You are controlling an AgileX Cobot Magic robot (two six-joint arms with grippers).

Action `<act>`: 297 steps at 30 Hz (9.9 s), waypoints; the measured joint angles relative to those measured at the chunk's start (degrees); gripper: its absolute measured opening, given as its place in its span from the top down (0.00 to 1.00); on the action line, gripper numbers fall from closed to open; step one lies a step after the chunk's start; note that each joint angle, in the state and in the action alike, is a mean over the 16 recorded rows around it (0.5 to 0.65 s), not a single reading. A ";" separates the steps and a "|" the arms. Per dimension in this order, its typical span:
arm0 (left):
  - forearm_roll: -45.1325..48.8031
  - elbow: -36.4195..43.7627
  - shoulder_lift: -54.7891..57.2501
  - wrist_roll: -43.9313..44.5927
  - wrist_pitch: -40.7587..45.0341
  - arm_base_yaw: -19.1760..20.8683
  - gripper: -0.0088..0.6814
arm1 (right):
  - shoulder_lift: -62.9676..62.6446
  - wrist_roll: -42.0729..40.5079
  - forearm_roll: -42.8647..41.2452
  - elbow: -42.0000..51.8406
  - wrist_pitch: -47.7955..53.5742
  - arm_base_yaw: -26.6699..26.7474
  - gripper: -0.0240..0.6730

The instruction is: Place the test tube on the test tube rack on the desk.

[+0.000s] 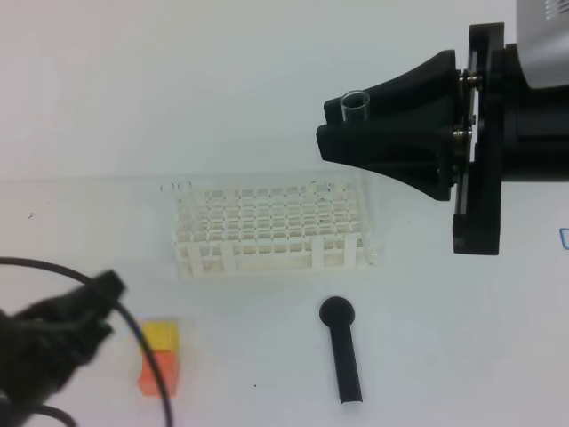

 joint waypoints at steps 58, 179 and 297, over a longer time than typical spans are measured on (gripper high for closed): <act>0.20 17.56 -44.85 0.00 10.88 24.05 0.99 | 0.80 1.97 -0.22 0.00 -2.97 0.00 0.79; -0.77 18.46 -45.72 27.50 32.92 36.66 0.99 | 52.12 -97.56 116.93 -22.89 20.67 17.27 0.79; -0.58 18.46 -46.03 27.85 33.25 36.63 0.99 | 31.96 -105.34 102.59 -22.94 50.07 17.74 0.91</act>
